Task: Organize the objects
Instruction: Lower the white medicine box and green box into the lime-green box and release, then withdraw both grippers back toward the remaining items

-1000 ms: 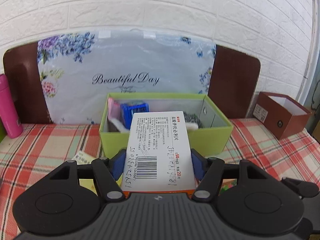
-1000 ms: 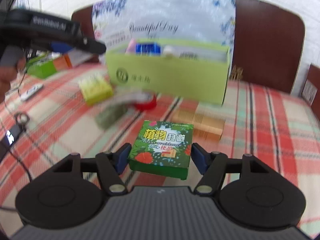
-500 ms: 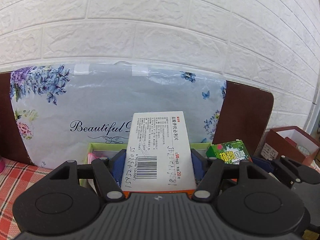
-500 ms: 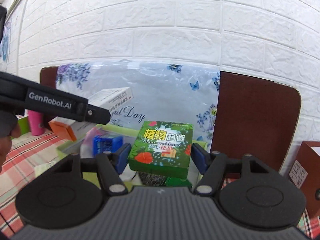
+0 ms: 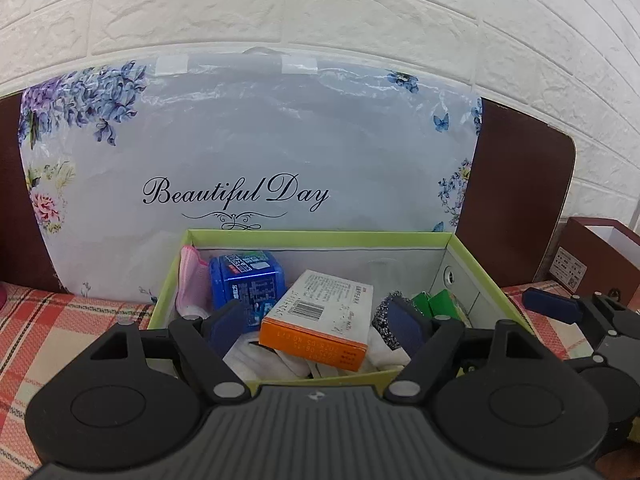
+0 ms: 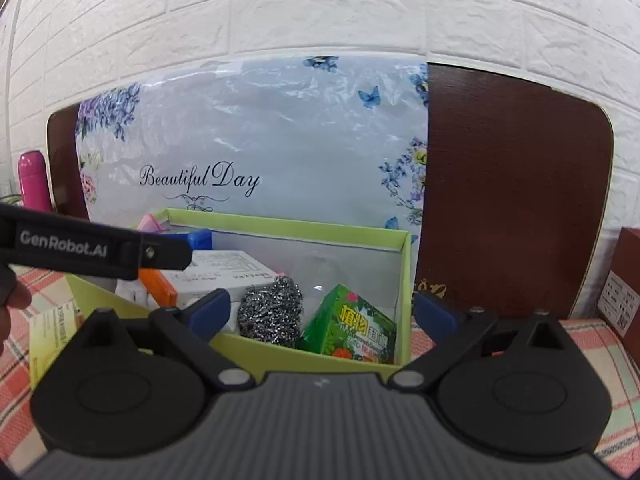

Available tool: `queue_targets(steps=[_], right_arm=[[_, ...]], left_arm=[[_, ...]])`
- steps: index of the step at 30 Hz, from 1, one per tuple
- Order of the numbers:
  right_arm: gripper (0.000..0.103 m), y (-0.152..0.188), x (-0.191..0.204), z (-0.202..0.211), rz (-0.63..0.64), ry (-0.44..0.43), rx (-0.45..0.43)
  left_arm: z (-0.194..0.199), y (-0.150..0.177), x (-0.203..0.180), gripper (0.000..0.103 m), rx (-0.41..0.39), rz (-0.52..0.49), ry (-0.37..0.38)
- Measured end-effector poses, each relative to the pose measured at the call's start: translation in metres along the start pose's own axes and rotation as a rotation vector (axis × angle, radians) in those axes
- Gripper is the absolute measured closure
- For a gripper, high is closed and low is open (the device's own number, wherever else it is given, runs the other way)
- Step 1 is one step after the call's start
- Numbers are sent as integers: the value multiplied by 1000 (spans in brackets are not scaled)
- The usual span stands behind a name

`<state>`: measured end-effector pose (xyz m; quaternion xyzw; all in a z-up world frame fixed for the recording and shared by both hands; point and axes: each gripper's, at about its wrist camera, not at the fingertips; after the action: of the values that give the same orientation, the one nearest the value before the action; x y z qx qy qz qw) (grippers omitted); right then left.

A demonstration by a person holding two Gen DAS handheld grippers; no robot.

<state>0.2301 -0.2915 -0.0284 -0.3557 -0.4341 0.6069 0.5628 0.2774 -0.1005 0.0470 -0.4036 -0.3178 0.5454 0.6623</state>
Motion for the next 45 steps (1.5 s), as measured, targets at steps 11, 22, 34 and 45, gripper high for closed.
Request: queue_targets(steps=[11,22,34,45], right_arm=[[0,-20,20,74,35,-13,-20],[0,-14,46,151,89,-84,52],[0,36,76,173,181,-174,194],[6,62,113,86,136,-231,140]], left_arm=[[72,1,-2,21,39,20,-78],[132,42,9,21,49,55,-65],[137,126,58,21,221,181,-140],[125,133,98,21,255,263,-220]])
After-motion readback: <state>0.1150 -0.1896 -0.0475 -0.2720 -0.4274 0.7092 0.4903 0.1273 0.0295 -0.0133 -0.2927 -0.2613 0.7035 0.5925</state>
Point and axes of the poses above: each gripper's, at about its wrist camera, not at the fingertips, and z roughly against the way its jaws point, x to its left, y to its underside, and after that the axes turned 8 degrees about -y, right-handed
